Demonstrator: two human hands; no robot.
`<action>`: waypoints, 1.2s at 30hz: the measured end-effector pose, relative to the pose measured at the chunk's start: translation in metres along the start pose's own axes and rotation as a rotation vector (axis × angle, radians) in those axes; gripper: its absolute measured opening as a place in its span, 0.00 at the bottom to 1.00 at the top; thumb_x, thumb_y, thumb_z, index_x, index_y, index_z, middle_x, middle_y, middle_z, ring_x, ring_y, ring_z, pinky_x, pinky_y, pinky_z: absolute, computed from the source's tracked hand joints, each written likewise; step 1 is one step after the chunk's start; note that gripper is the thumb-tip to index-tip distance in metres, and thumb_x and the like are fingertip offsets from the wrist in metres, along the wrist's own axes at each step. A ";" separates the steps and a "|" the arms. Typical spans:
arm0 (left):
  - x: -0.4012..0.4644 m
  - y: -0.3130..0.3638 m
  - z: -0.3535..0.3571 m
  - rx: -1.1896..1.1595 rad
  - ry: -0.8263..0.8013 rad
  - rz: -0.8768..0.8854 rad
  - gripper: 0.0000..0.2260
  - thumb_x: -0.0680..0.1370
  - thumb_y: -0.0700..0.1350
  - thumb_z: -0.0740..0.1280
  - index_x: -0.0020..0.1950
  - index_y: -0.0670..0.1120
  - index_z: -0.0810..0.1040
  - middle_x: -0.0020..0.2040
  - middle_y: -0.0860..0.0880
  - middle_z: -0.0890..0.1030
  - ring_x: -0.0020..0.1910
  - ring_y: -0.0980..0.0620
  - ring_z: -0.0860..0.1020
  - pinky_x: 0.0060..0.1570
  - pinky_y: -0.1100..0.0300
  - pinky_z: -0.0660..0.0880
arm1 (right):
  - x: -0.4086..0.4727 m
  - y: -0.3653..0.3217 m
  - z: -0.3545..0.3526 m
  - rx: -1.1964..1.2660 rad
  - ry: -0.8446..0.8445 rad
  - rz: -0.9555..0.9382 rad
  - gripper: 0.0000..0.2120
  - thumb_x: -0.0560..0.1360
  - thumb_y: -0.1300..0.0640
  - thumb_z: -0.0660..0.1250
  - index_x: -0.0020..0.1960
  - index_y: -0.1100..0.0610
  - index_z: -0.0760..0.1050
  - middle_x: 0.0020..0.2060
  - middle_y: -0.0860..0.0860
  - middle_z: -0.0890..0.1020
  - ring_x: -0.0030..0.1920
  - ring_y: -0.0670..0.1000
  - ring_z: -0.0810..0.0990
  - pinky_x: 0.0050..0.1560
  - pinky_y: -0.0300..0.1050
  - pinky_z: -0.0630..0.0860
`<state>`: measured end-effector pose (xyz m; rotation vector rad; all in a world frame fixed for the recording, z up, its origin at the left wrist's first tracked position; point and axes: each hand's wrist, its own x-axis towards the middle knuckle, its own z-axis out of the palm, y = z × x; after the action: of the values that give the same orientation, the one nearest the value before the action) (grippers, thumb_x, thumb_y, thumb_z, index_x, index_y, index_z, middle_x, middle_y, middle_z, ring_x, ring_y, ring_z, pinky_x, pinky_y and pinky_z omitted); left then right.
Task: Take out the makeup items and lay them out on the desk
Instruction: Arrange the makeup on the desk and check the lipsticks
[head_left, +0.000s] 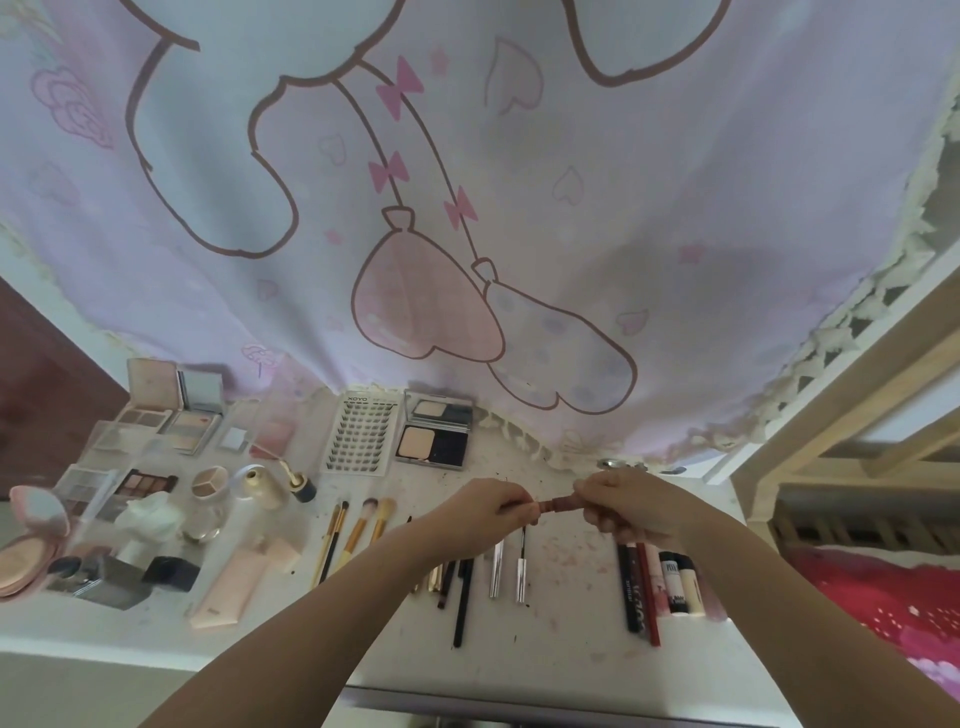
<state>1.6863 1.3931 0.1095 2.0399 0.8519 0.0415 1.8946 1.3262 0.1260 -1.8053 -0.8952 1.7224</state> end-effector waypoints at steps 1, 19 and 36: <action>0.001 -0.001 0.000 0.006 -0.012 -0.008 0.08 0.80 0.52 0.59 0.46 0.53 0.77 0.32 0.55 0.72 0.29 0.58 0.67 0.29 0.67 0.64 | 0.000 0.001 -0.001 -0.011 0.015 -0.015 0.10 0.79 0.54 0.63 0.49 0.60 0.79 0.29 0.48 0.79 0.27 0.43 0.72 0.24 0.34 0.67; 0.033 -0.012 0.074 -0.112 0.112 -0.414 0.12 0.80 0.56 0.56 0.46 0.49 0.70 0.45 0.51 0.83 0.38 0.56 0.77 0.38 0.62 0.72 | 0.001 0.073 0.016 0.102 0.395 0.185 0.06 0.80 0.57 0.58 0.52 0.59 0.70 0.42 0.55 0.82 0.38 0.52 0.82 0.32 0.43 0.77; 0.034 -0.040 0.099 0.582 0.275 -0.412 0.21 0.81 0.57 0.52 0.58 0.44 0.76 0.58 0.45 0.74 0.60 0.45 0.69 0.57 0.52 0.66 | 0.057 0.098 0.098 -0.937 0.378 -0.002 0.14 0.80 0.47 0.53 0.50 0.55 0.73 0.45 0.51 0.82 0.45 0.53 0.81 0.46 0.46 0.76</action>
<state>1.7232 1.3548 0.0106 2.3729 1.5903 -0.1780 1.8096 1.2941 0.0070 -2.5548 -1.6789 0.9087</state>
